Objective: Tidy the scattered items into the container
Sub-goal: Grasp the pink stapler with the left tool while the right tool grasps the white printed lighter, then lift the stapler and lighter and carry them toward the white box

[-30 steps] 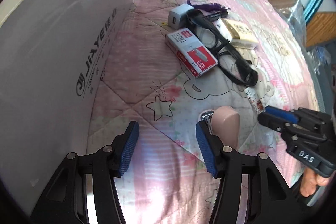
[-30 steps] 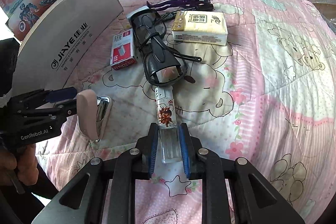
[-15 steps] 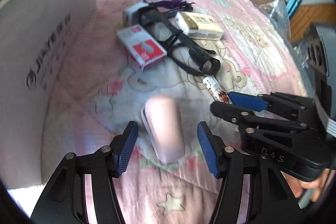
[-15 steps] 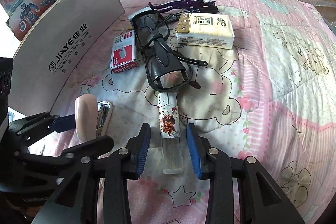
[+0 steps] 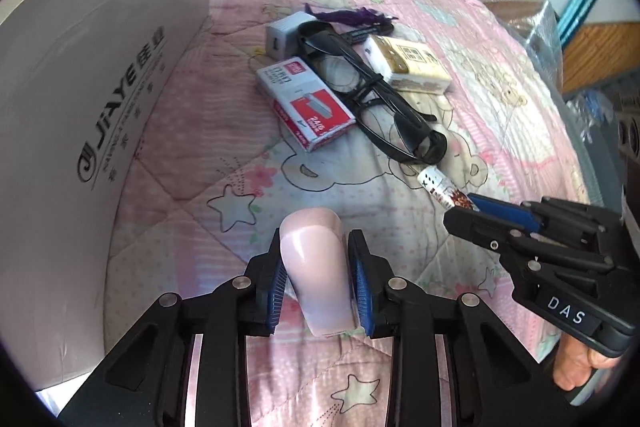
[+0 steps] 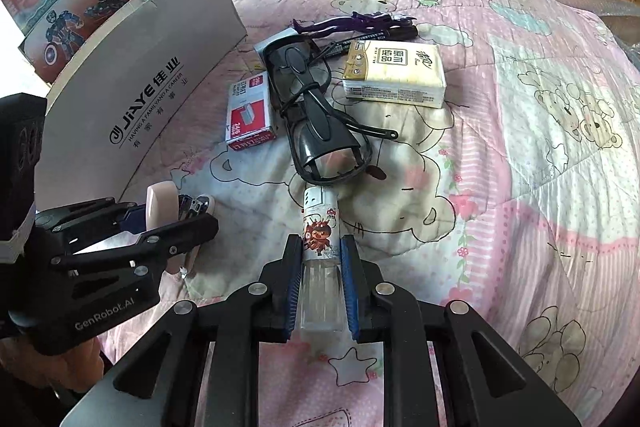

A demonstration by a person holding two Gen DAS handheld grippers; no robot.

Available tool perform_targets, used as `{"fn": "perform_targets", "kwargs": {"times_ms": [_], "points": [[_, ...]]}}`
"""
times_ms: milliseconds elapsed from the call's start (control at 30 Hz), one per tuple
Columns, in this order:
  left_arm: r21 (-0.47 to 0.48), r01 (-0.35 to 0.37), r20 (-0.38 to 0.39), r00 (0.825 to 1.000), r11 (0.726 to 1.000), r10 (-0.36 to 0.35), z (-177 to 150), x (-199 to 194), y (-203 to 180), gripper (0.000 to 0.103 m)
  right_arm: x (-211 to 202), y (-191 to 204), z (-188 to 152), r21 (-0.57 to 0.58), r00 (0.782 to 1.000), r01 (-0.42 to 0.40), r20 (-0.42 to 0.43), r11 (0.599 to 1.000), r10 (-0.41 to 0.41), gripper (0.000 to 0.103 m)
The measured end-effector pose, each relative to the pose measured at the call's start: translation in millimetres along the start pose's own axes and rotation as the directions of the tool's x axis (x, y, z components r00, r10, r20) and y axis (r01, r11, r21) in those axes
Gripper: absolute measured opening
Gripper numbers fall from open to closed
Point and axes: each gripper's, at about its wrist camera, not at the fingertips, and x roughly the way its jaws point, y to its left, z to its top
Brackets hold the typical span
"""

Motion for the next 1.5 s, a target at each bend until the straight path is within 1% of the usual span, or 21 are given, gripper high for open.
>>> {"fn": "perform_targets", "kwargs": {"times_ms": [67,167,333,667,900,1100,1200,1367,1500], "points": [[-0.011,0.009,0.005,1.000,1.000,-0.009,1,-3,2,0.031,-4,0,8,-0.001,1.000,-0.014,0.002,1.000,0.014,0.020],[-0.022,0.021,0.014,1.000,1.000,-0.021,3,-9,3,0.031,-9,3,9,-0.005,1.000,-0.021,0.009,1.000,0.021,0.020],[-0.023,0.038,0.039,0.999,0.999,-0.037,8,-19,0,0.031,3,-2,23,-0.003,0.999,-0.026,0.031,1.000,0.026,0.020],[-0.025,0.052,0.073,0.996,0.998,-0.050,15,-32,-3,0.031,-18,3,22,0.011,0.995,-0.070,0.068,0.997,0.069,0.020],[-0.036,0.073,0.100,0.993,0.997,-0.069,22,-42,-3,0.031,-21,10,25,0.009,0.992,-0.095,0.084,0.995,0.094,0.020],[-0.045,0.088,0.119,0.990,0.995,-0.082,29,-51,-3,0.031,-28,17,29,0.003,0.986,-0.118,0.119,0.993,0.116,0.020],[-0.047,0.083,0.132,0.988,0.995,-0.076,32,-57,-2,0.031,-33,21,32,-0.003,0.982,-0.128,0.140,0.992,0.127,0.020],[-0.043,0.054,0.146,0.988,0.998,-0.047,38,-65,1,0.031,-44,32,36,-0.022,0.975,-0.139,0.169,0.990,0.141,0.020],[-0.035,0.045,0.170,0.985,0.998,-0.038,44,-74,2,0.031,-50,41,40,-0.028,0.972,-0.144,0.184,0.989,0.146,0.020]]}}
